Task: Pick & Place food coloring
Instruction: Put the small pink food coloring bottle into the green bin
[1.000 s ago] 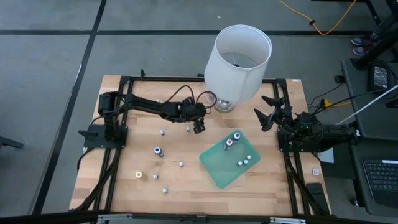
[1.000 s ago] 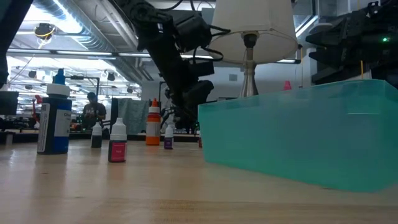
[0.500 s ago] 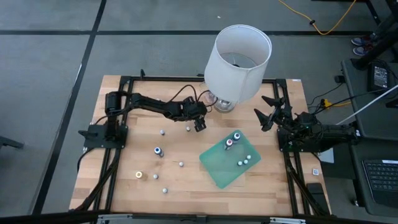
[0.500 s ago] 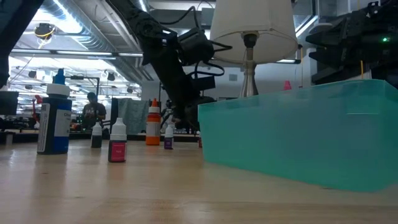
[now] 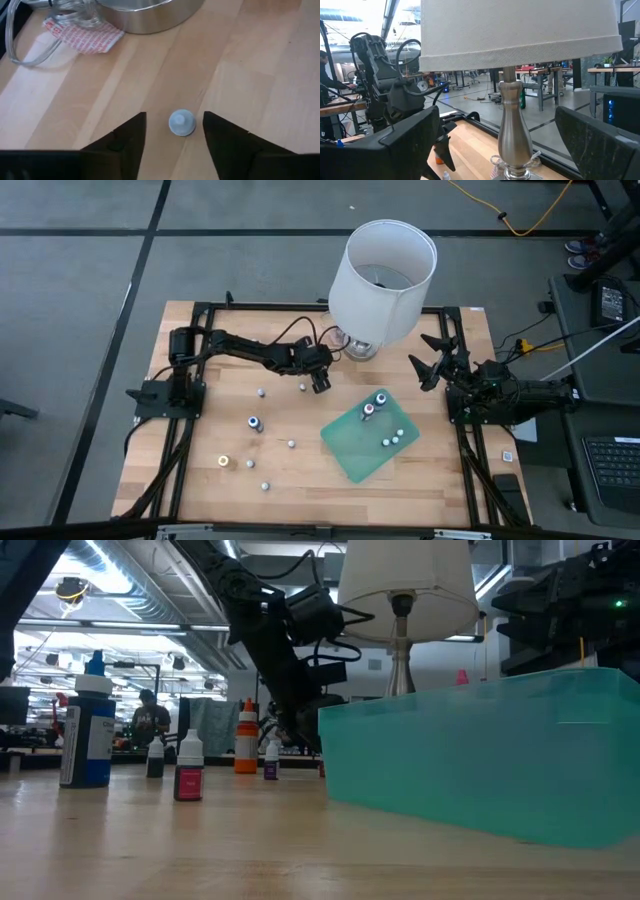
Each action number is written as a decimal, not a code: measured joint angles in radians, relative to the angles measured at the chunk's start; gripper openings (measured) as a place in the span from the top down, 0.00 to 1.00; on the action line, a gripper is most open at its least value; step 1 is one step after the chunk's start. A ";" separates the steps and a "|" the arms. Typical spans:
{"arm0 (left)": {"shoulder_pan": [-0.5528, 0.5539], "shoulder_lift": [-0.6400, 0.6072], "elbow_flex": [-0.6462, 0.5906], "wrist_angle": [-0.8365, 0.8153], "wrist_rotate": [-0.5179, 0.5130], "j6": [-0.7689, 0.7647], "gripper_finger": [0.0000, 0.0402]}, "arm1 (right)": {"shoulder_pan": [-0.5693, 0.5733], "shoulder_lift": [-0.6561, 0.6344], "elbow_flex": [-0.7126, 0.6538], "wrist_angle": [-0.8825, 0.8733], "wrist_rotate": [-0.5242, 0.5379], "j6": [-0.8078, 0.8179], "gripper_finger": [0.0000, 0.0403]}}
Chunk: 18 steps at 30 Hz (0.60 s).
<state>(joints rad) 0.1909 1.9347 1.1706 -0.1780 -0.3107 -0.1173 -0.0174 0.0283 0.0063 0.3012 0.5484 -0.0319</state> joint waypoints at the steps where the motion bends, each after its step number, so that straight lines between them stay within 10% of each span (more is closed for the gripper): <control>1: 0.000 0.000 0.000 0.000 0.000 0.000 0.56 | 0.000 0.000 0.000 0.000 0.000 0.000 0.02; 18: -0.008 -0.004 0.001 -0.001 0.043 0.000 0.86 | 0.000 0.000 0.000 0.000 0.000 0.000 0.02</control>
<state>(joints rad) 0.1832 1.9305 1.1713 -0.1790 -0.2676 -0.1173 -0.0174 0.0280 0.0063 0.3012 0.5484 -0.0319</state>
